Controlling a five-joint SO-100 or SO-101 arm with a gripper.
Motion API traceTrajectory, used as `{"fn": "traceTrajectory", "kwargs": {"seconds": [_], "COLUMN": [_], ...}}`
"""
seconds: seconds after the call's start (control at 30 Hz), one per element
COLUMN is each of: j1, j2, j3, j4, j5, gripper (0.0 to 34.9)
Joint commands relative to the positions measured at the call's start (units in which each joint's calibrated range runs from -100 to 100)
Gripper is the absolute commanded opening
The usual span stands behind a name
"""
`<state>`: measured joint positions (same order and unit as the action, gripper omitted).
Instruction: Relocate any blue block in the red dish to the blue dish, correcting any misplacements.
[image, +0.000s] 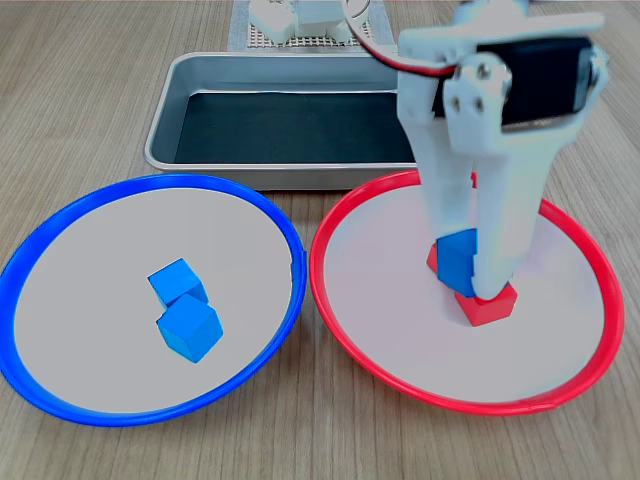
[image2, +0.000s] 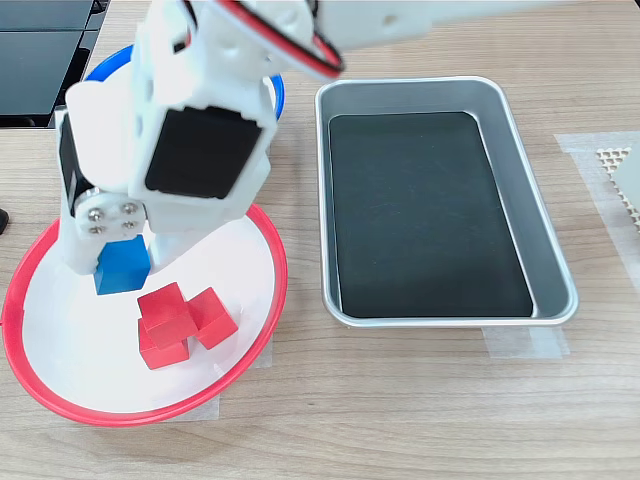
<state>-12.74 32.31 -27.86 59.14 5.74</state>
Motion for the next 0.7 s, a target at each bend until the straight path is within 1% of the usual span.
{"fn": "traceTrajectory", "kwargs": {"seconds": [0.0, 0.17, 0.4, 0.5, 0.67], "j1": [0.46, 4.41, 15.80, 20.04, 25.50], "j2": [-7.45, -15.47, -28.34, -31.76, -33.38], "j3": [2.51, 11.24, 28.36, 33.00, 37.01], "j4": [-0.98, -2.06, -6.51, -8.50, -8.00], "j5": [0.54, 1.42, 4.44, 5.47, 5.81], "gripper": [0.0, 0.0, 0.0, 0.0, 0.0]}}
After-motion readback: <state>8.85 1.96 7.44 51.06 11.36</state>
